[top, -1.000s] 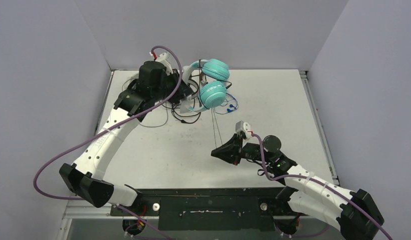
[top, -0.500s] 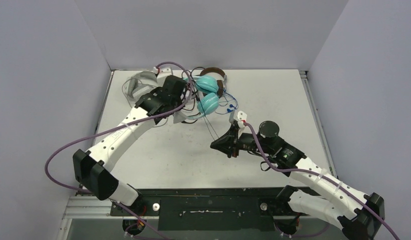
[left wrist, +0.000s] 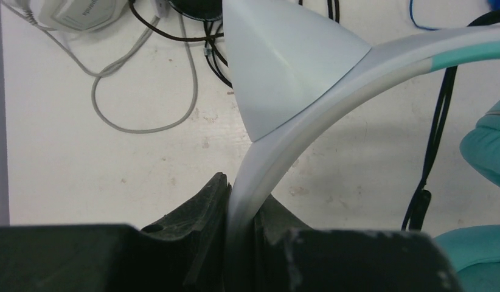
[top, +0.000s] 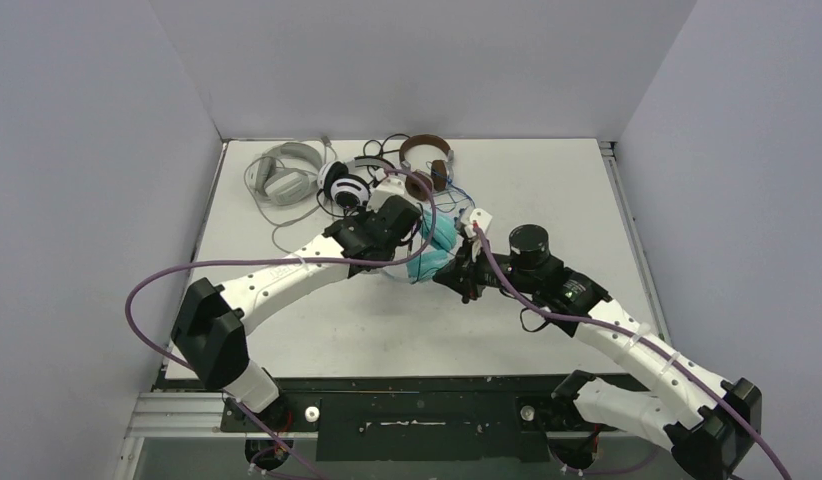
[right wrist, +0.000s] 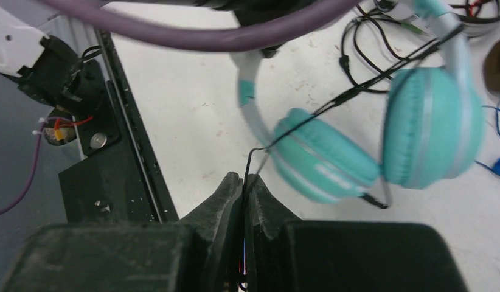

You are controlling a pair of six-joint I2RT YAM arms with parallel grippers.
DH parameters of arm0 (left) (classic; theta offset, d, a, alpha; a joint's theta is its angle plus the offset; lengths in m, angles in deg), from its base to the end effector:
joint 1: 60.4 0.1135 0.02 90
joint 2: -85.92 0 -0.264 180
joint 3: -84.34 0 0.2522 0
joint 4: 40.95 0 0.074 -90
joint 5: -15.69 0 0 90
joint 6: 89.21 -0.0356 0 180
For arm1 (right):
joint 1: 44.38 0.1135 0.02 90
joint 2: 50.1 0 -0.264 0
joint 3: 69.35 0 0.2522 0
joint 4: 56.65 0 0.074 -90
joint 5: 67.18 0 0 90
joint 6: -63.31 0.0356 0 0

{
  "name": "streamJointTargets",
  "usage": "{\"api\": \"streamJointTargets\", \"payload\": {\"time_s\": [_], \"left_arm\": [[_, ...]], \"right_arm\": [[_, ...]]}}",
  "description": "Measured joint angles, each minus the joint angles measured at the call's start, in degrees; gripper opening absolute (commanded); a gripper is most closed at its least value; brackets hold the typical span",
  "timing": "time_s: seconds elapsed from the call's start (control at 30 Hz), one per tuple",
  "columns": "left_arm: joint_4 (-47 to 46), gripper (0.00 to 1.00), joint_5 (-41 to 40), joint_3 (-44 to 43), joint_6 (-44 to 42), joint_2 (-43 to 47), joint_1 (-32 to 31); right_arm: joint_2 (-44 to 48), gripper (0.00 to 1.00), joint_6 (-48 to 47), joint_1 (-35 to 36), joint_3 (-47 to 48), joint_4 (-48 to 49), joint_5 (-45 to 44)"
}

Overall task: Wrap the headphones
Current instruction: Wrap the headphones cable around the headphones.

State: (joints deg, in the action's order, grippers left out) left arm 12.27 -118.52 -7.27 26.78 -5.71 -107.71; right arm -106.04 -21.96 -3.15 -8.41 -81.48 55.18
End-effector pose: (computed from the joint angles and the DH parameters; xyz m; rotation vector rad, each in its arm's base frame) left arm 0.2483 -0.2325 0.2976 0.1139 2.1931 0.2775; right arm 0.1539 0.1602 0.3189 -0.9985 1.7457 1.0668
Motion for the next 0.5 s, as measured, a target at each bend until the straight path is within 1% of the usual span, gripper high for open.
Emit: {"api": "streamJointTargets", "payload": {"time_s": [0.1,0.17,0.3,0.5], "left_arm": [[-4.83,0.0,3.76,5.55,-5.11,2.97,-1.11],[-7.23,0.0,6.08,7.69,-7.78,4.31,-2.12],[-9.4,0.0,10.1,8.39,-11.13,4.44,-3.23],[-9.94,0.0,15.93,9.25,-13.57,3.43,-3.41]], "right_arm": [[-0.94,0.01,0.24,-4.13,0.61,-1.38,0.57],[-2.47,0.01,0.42,-6.62,1.18,-2.69,1.81],[-5.88,0.02,0.85,-8.87,2.36,-4.44,4.07],[-8.83,0.08,1.75,-9.68,3.37,-6.64,6.62]]}}
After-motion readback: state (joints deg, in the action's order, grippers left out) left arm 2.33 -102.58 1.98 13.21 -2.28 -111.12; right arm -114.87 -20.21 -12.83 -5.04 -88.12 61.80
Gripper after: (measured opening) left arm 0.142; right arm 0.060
